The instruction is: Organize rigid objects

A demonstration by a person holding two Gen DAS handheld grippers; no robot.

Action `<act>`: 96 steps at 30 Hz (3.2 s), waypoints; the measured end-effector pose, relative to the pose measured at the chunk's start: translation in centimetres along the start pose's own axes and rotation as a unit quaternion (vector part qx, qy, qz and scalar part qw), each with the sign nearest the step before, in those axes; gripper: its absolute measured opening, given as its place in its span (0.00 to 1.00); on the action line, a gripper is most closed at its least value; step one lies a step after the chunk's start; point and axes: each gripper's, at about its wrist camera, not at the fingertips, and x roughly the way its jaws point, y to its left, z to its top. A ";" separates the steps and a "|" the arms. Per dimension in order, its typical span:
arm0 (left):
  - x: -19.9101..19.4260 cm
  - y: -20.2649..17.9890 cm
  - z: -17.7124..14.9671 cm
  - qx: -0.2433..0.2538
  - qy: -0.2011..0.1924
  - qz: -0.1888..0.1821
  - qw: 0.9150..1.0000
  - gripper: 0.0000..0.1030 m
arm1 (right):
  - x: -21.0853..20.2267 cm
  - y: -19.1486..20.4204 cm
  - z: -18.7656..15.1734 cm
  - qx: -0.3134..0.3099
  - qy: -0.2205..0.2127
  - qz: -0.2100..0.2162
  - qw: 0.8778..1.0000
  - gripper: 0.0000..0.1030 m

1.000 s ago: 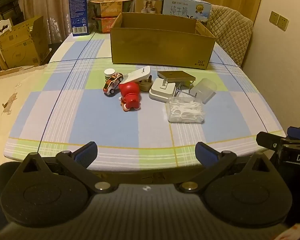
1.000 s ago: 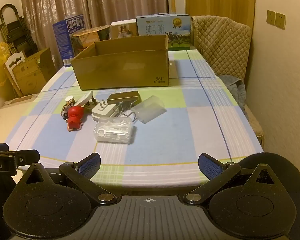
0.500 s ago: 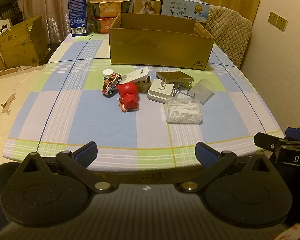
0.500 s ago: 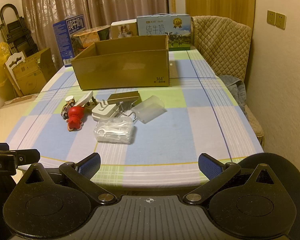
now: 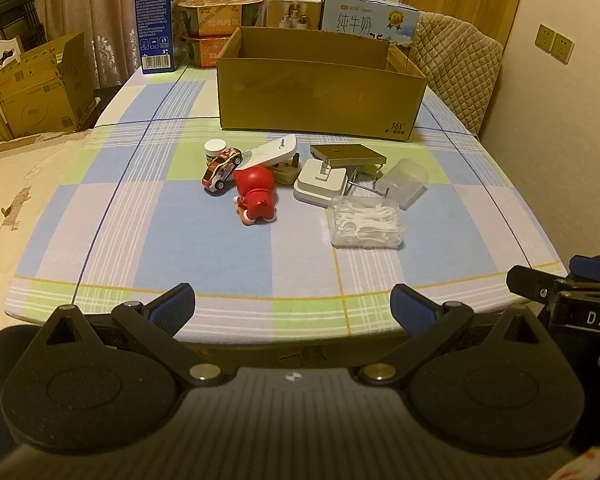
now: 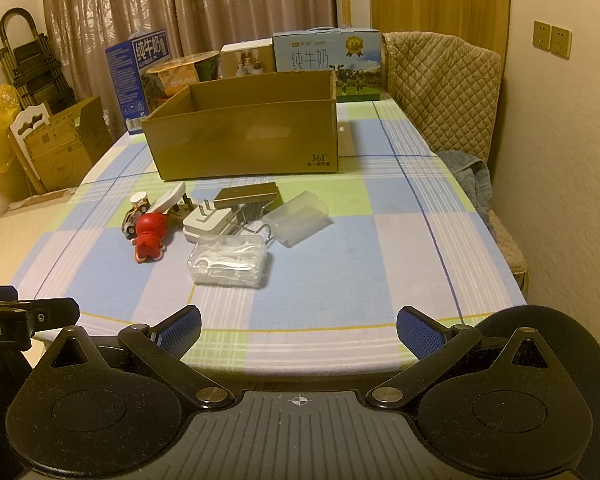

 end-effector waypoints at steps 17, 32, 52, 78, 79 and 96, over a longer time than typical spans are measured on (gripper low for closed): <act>0.0 -0.1 0.0 -0.002 0.000 -0.002 1.000 0.99 | -0.1 0.0 -0.1 -0.001 0.001 0.000 1.000 0.98; 0.0 0.0 -0.1 -0.003 0.000 -0.006 1.000 0.99 | 0.0 -0.2 -0.2 0.000 0.001 -0.001 1.000 0.98; 1.8 1.7 1.0 -0.015 0.003 -0.010 1.000 0.99 | 1.5 0.3 -0.3 -0.005 0.006 0.002 1.000 0.98; 14.5 8.2 8.3 0.005 -0.018 -0.016 1.000 0.99 | 16.8 6.1 2.7 -0.006 0.043 0.037 0.998 0.98; 15.0 8.4 8.3 0.003 -0.017 -0.016 1.000 0.99 | 17.3 6.1 2.7 -0.002 0.045 0.039 0.998 0.98; 17.9 8.1 7.3 0.009 0.003 -0.026 1.000 0.98 | 20.7 6.1 2.8 -0.003 0.047 0.023 0.999 0.84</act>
